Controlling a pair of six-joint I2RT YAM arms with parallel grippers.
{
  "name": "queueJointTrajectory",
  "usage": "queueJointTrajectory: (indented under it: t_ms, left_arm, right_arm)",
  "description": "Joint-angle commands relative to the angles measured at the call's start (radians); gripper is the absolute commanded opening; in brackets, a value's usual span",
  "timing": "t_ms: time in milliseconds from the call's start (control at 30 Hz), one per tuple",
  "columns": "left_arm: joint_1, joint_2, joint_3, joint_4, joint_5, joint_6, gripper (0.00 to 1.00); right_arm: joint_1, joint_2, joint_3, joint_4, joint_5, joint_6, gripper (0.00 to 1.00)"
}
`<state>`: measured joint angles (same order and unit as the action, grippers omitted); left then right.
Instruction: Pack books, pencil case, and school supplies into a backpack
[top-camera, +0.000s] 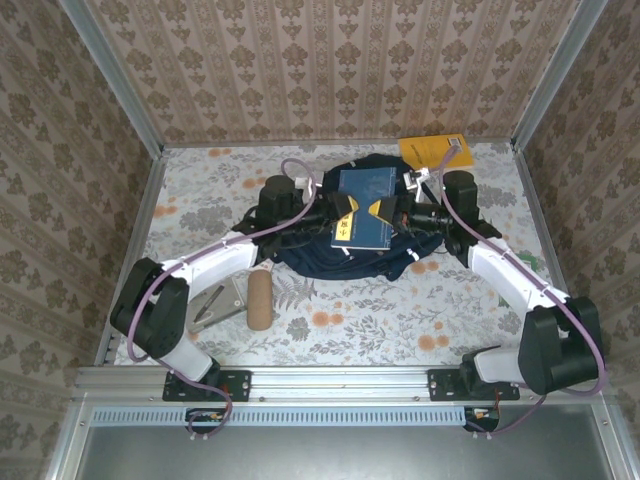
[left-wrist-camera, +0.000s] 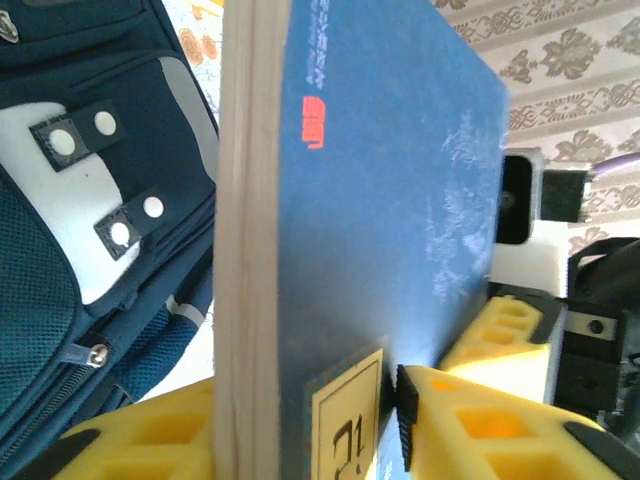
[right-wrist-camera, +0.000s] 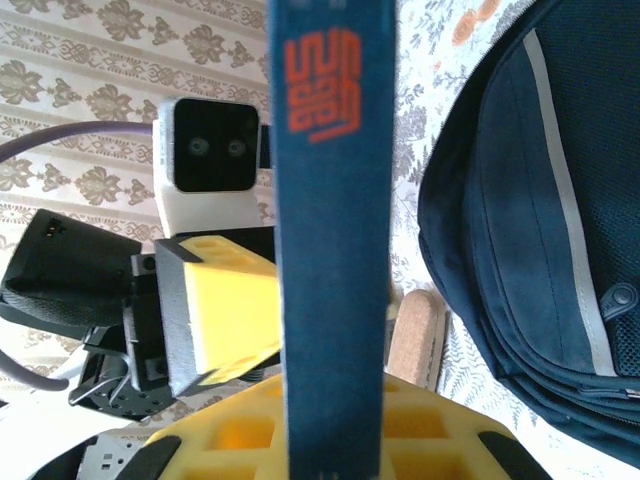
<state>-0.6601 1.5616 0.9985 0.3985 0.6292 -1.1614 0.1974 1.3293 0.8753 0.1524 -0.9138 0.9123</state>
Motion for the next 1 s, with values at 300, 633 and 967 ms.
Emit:
queueJointTrajectory:
  t_ms: [300, 633, 967]
  left_arm:
    - [0.017, -0.141, -0.058, -0.008, -0.018, 0.036, 0.00]
    - [0.196, -0.430, -0.174, -0.437, -0.246, 0.208, 0.00]
    - [0.416, -0.691, -0.237, -0.748, -0.361, 0.275, 0.00]
  right_arm:
    - [0.034, 0.044, 0.121, -0.228, 0.057, -0.187, 0.55]
    - [0.187, 0.143, 0.314, -0.584, 0.494, -0.435, 0.58]
    - [0.409, 0.452, 0.602, -0.762, 0.835, -0.590, 0.50]
